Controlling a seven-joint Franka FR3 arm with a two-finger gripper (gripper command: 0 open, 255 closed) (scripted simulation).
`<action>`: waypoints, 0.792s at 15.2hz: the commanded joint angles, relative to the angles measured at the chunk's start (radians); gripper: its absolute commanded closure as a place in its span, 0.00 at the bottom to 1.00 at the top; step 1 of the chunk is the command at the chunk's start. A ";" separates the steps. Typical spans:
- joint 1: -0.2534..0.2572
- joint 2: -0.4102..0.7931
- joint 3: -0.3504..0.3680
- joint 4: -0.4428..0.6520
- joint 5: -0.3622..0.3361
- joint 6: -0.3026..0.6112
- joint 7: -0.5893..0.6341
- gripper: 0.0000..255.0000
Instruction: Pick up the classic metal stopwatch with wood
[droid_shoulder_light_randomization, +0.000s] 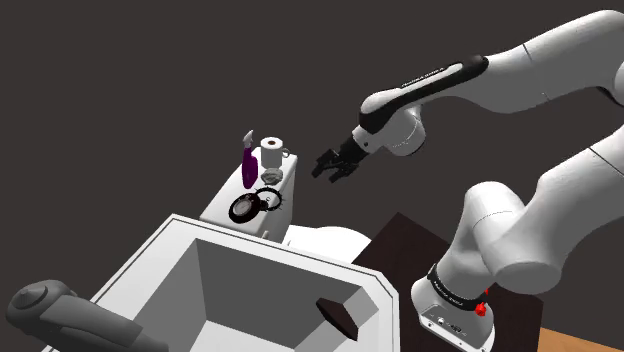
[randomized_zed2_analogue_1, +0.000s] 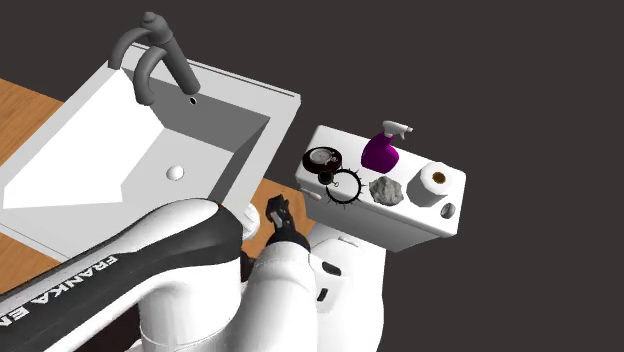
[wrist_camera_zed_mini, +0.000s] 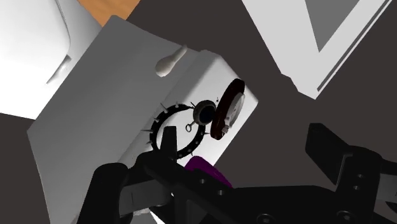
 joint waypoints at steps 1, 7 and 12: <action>0.202 0.091 -0.154 0.045 0.270 0.051 -0.211 0.00; 0.454 0.530 -0.396 0.224 0.978 -0.299 -0.695 0.00; 0.340 0.838 -0.265 0.339 1.280 -0.599 -0.765 0.00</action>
